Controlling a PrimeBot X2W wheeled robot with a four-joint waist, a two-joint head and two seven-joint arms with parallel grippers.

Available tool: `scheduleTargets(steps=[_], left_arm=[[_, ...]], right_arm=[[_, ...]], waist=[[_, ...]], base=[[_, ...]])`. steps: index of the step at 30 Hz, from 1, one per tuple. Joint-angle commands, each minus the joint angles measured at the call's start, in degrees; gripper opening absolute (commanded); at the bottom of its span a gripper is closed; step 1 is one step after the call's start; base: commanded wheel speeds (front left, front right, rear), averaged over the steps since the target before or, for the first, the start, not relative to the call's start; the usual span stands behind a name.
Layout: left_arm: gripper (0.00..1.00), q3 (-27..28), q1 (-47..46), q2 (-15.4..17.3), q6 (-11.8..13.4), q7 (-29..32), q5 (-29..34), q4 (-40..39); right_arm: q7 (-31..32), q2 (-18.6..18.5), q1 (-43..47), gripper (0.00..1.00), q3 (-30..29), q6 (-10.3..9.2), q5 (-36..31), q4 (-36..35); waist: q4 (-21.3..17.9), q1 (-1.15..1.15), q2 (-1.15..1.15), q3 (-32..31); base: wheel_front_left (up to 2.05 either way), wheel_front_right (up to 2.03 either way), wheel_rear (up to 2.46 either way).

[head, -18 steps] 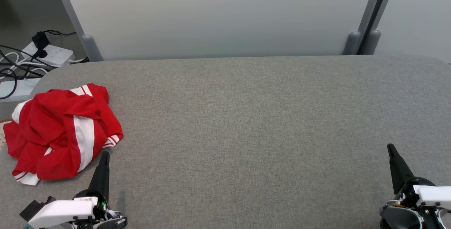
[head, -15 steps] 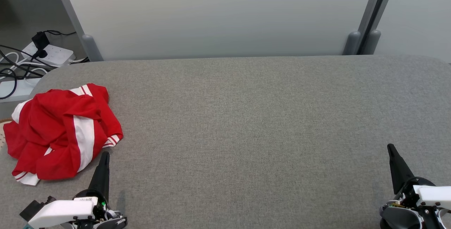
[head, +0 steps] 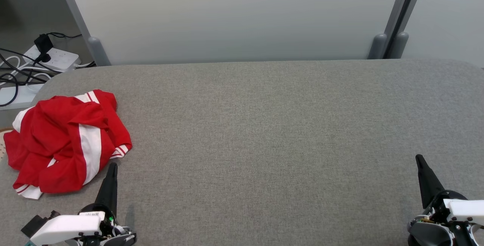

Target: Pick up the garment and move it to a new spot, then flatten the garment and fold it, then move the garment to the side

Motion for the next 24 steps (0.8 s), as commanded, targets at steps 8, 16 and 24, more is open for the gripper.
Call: scheduleTargets(steps=[8, 16, 24], left_arm=[[0.0, 1.9, -3.3, 0.5, -0.4, 0.4, -0.2, -1.5], [0.0, 1.9, -3.3, 0.5, -0.4, 0.4, -0.2, -1.5], [0.0, 1.9, -3.3, 0.5, -0.4, 0.4, -0.2, -1.5]], right_arm=[[0.4, -0.6, -0.9, 0.0, 0.8, 0.26, 0.6, -1.7], [0.4, -0.6, -0.9, 0.0, 0.8, 0.26, 0.6, -1.7], [0.4, -0.6, -0.9, 0.0, 0.8, 0.26, 0.6, -1.7]], waist=[[0.0, 0.0, 0.0, 0.0], [0.0, 0.0, 0.0, 0.0], [0.0, 0.0, 0.0, 0.0]], base=[[0.0, 0.0, 0.0], [0.0, 0.0, 0.0], [0.0, 0.0, 0.0]])
